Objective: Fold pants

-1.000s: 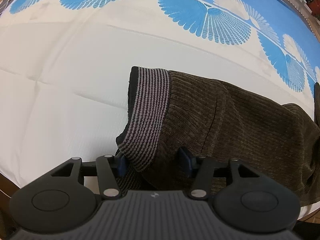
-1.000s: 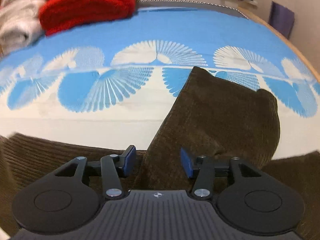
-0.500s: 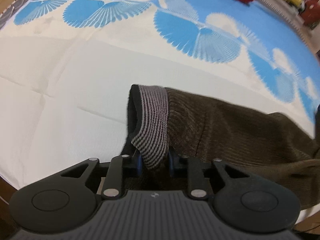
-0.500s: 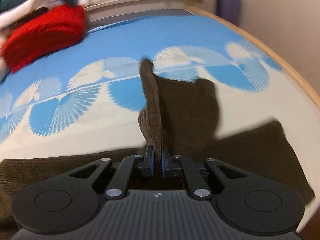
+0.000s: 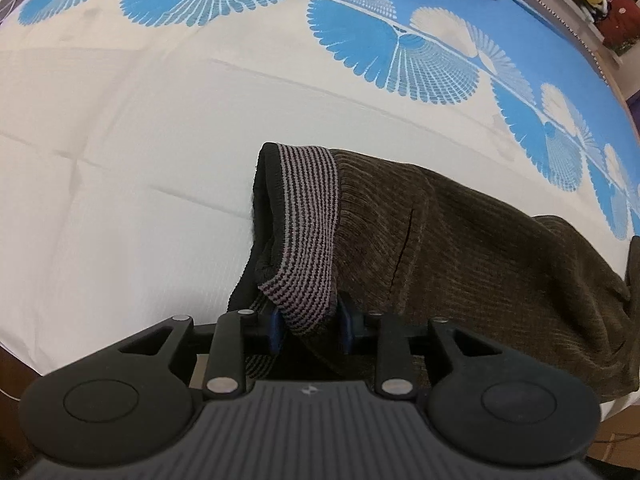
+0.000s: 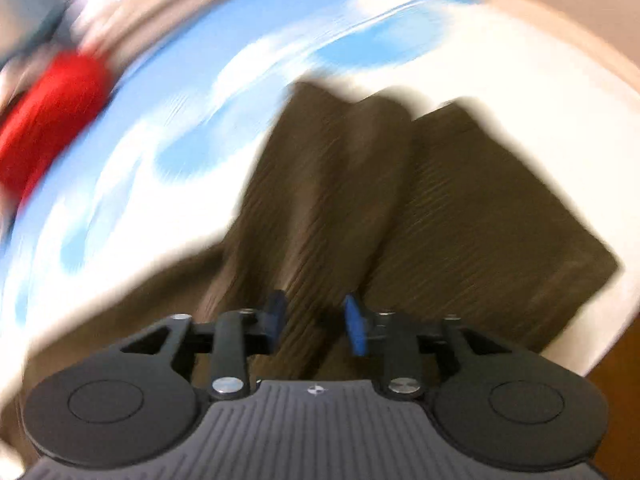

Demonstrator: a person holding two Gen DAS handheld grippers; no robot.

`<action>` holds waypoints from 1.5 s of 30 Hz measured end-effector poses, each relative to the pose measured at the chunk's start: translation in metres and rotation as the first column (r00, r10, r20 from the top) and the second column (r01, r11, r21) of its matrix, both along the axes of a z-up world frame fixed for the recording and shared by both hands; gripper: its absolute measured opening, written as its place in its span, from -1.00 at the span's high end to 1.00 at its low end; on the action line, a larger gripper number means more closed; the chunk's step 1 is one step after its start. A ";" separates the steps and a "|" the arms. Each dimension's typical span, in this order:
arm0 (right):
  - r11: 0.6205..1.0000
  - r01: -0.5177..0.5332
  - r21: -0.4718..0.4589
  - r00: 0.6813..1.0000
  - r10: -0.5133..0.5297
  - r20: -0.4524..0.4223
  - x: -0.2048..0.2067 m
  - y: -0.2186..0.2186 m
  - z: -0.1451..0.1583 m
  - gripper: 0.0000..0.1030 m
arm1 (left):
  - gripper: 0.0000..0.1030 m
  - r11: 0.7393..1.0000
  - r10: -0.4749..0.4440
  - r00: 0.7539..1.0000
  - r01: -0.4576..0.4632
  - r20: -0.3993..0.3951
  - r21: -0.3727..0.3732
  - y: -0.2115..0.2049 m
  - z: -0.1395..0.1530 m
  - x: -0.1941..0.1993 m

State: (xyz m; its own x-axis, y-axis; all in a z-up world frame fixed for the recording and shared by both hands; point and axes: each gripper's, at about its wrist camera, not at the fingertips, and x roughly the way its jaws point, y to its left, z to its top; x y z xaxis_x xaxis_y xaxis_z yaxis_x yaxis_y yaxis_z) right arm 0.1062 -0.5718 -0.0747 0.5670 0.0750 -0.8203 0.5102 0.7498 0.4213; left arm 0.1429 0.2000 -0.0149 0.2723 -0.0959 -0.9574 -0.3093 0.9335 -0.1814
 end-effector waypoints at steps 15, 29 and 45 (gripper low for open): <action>0.984 0.179 0.023 0.984 -0.179 -0.002 0.043 -0.041 -0.049 0.20 | 0.25 0.999 -0.035 0.998 0.037 -0.042 0.038 -0.004 -0.011 0.010; 0.992 0.125 0.002 0.992 -0.125 0.028 0.072 -0.037 -0.058 0.83 | 0.23 0.997 -0.033 0.997 0.038 -0.070 0.061 -0.006 -0.019 0.016; 0.924 0.379 -0.059 0.919 -0.383 -0.095 -0.032 -0.089 -0.018 0.96 | 0.54 0.984 -0.174 0.985 0.173 0.016 0.049 -0.003 0.004 -0.022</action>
State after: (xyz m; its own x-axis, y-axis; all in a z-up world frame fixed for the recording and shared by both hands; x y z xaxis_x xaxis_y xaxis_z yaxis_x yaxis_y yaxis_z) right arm 0.0742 -0.6611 -0.0929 0.4587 -0.1628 -0.8736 0.7993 0.5051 0.3255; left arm 0.1206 0.1968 -0.0114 0.2745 -0.0985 -0.9565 -0.1385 0.9803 -0.1407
